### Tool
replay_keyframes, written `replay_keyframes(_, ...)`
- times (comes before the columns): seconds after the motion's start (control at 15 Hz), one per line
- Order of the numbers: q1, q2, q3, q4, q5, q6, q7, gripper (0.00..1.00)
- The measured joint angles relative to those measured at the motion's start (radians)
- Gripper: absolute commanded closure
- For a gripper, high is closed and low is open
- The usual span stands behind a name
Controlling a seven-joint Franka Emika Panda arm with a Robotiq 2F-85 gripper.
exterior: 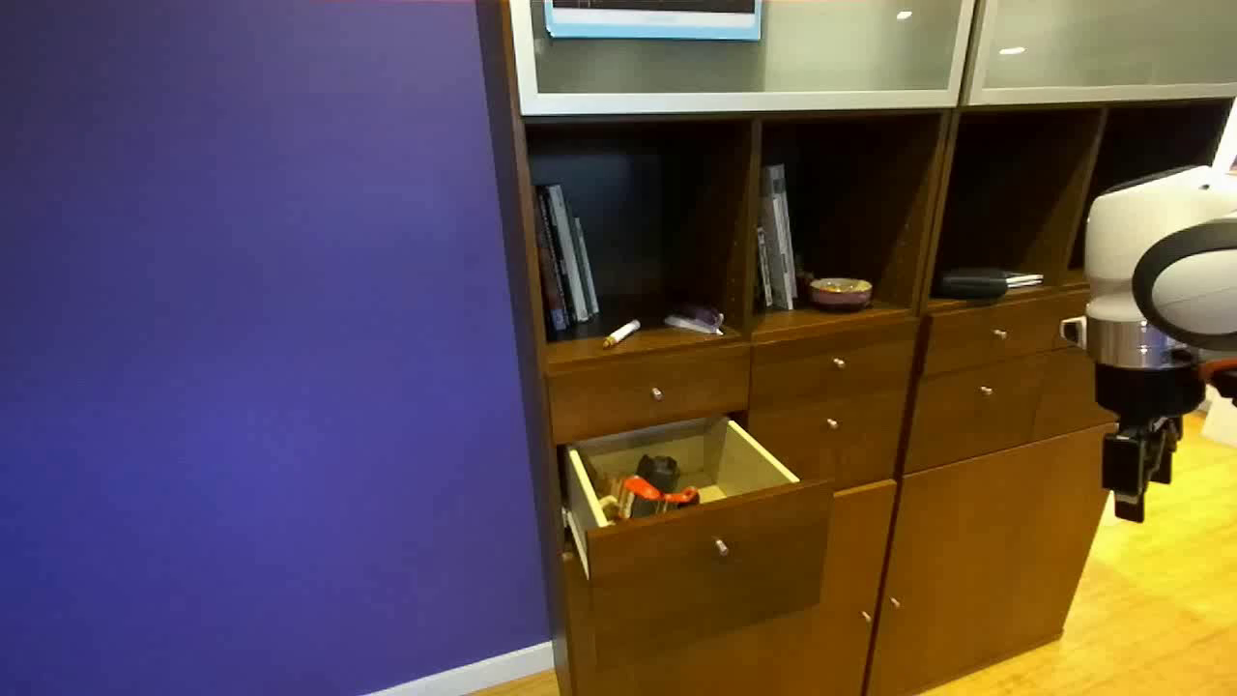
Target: Open the top left drawer
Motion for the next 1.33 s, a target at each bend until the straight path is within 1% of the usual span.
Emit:
replay_keyframes(0.93,0.003,0.001,0.001,0.003,0.002,0.0,0.002,0.0)
replay_keyframes(1.13,0.037,0.021,0.023,0.054,0.036,-0.01,0.041,0.0)
replay_keyframes(1.33,0.089,0.069,0.071,0.161,0.12,-0.035,0.127,0.0)
